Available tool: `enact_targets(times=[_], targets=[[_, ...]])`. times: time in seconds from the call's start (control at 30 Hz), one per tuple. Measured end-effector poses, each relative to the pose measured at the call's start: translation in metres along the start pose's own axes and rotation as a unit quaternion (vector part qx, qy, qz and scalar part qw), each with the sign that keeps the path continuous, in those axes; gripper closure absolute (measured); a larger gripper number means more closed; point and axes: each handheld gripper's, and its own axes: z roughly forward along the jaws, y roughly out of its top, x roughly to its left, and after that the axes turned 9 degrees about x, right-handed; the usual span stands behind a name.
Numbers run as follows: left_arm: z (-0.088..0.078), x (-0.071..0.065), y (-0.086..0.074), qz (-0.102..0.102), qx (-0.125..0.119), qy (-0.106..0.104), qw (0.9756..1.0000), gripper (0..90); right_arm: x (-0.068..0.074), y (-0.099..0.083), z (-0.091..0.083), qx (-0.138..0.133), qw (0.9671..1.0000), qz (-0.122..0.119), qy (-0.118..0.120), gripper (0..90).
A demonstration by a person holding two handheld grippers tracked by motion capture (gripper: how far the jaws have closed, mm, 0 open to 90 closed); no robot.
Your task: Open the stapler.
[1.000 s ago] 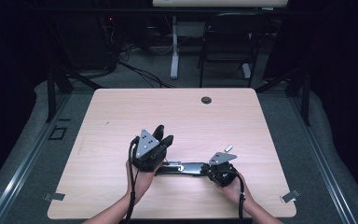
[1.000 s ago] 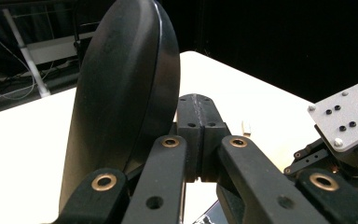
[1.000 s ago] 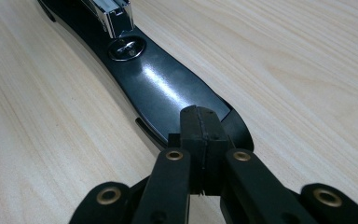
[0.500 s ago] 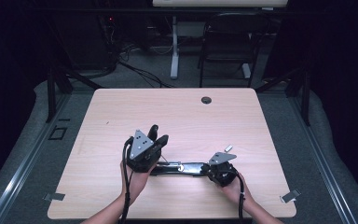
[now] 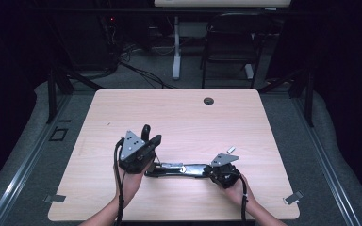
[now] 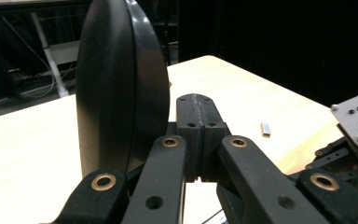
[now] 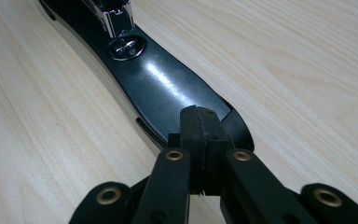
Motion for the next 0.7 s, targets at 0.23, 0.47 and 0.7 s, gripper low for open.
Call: enact_targets(times=[0.23, 0.47, 0.7], targets=[[-0.0041, 0.0074, -0.0038, -0.019, -0.002, 0.001, 0.9998, 90.0, -0.0004, 0.0, 0.0001, -0.001, 1.0, -0.001, 0.001, 90.0], [-0.0044, 0.0066, -0.0039, -0.017, -0.001, 0.006, 0.9998, 90.0, 0.0009, -0.0011, -0.0001, -0.003, 1.0, -0.004, -0.004, 90.0], [-0.0049, 0.0083, -0.0051, -0.016, 0.001, 0.005, 0.9999, 90.0, 0.0026, -0.0005, -0.0001, -0.002, 0.9999, -0.012, -0.008, 90.0]])
